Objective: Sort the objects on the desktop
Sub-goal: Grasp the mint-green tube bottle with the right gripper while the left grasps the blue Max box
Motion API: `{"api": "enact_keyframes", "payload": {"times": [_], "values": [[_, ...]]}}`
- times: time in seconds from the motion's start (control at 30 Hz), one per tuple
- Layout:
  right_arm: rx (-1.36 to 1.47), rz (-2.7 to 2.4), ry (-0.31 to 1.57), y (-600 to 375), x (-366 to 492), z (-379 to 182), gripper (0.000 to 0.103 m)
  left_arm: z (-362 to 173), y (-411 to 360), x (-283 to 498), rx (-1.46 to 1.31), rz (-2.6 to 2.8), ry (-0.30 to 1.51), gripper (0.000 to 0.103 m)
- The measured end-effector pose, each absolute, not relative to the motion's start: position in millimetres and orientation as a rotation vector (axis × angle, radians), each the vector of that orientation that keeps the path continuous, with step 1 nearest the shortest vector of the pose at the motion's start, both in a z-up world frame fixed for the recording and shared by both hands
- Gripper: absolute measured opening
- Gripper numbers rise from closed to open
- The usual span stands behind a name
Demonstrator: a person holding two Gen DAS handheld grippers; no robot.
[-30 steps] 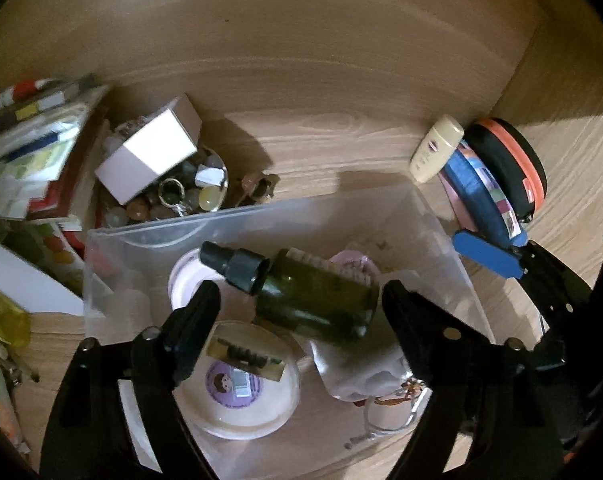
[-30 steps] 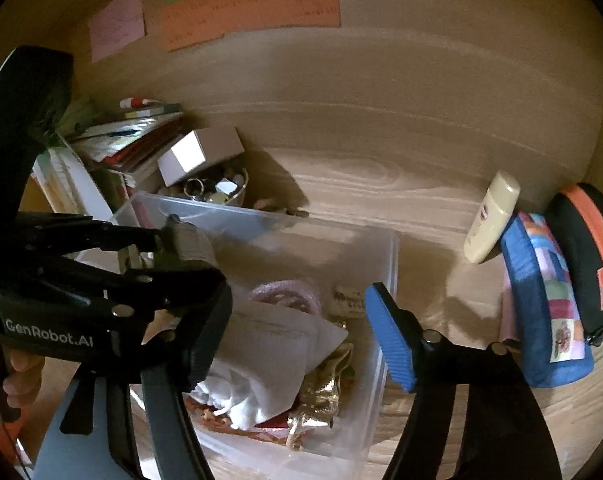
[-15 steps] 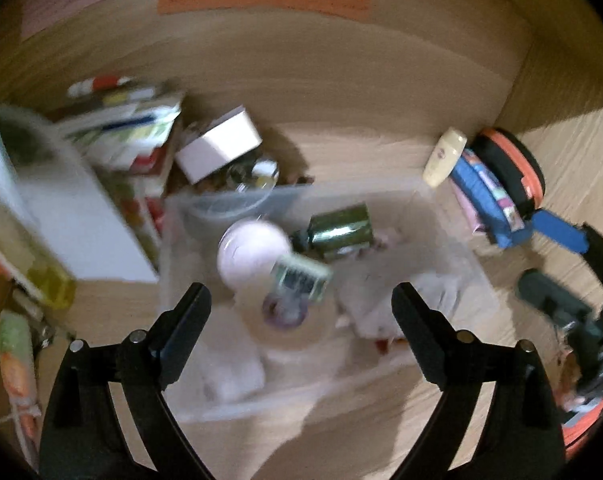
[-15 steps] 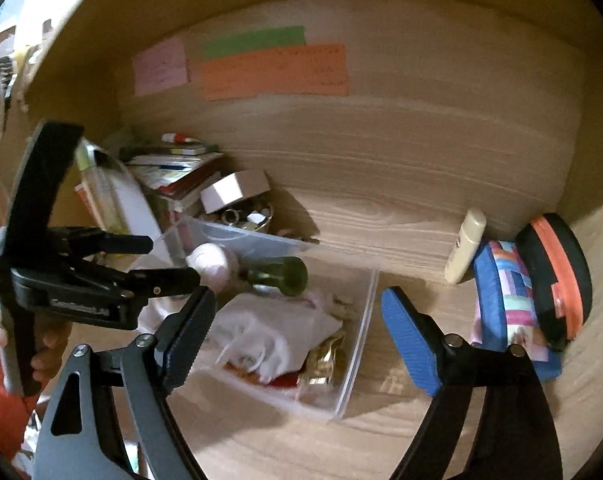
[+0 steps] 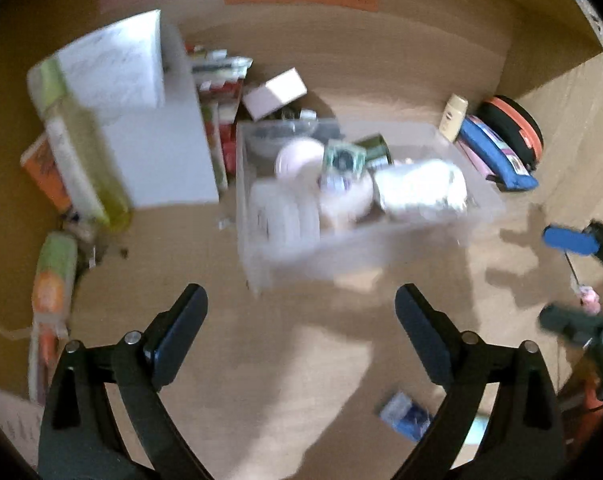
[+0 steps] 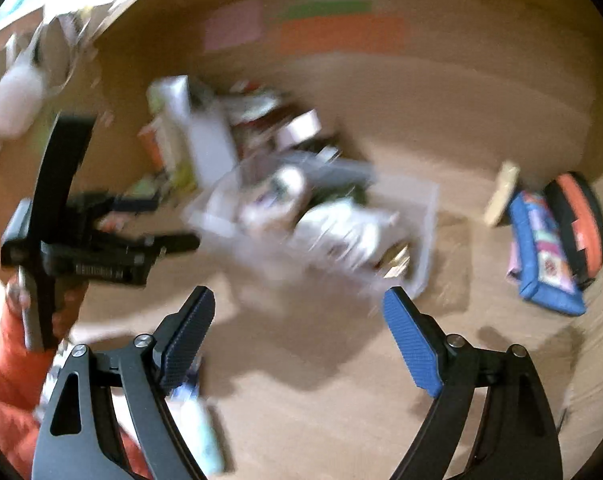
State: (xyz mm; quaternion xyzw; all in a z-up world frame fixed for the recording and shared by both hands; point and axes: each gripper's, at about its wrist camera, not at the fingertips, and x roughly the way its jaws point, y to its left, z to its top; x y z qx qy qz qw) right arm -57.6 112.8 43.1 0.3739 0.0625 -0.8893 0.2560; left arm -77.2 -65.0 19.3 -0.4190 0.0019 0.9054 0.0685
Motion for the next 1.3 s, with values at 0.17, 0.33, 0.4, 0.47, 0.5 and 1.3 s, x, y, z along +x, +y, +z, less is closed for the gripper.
{"api": "enact_keyframes", "payload": {"times": [0.17,0.33,0.4,0.47,0.5,1.3], "values": [[1.063,-2.307,0.266,96.1,-28.4,12.8,0.085,9.6,-71.1,-41.3,-1.262,2.732,0.037,0.096],[1.084,-2.202,0.33,78.8,-8.3,-6.1,0.083,-1.2,-68.0,-17.3,-1.247,2.692,0.02,0.096],[1.085,-2.162,0.357,72.0,-2.1,-10.0,0.082,-3.8,-66.2,-5.4,-1.211,2.659,0.007,0.096],[1.081,-2.134,0.399,63.4,5.0,-15.3,0.081,-6.4,-66.2,2.8,-1.199,2.684,-0.003,0.096],[1.092,-2.133,0.427,59.5,6.4,-18.0,0.075,-7.9,-67.7,6.7,-1.193,2.707,-0.003,0.096],[1.167,-2.238,0.37,107.7,1.1,-25.7,0.023,-55.3,-6.7,-10.3,-1.35,2.464,0.202,0.096]]}}
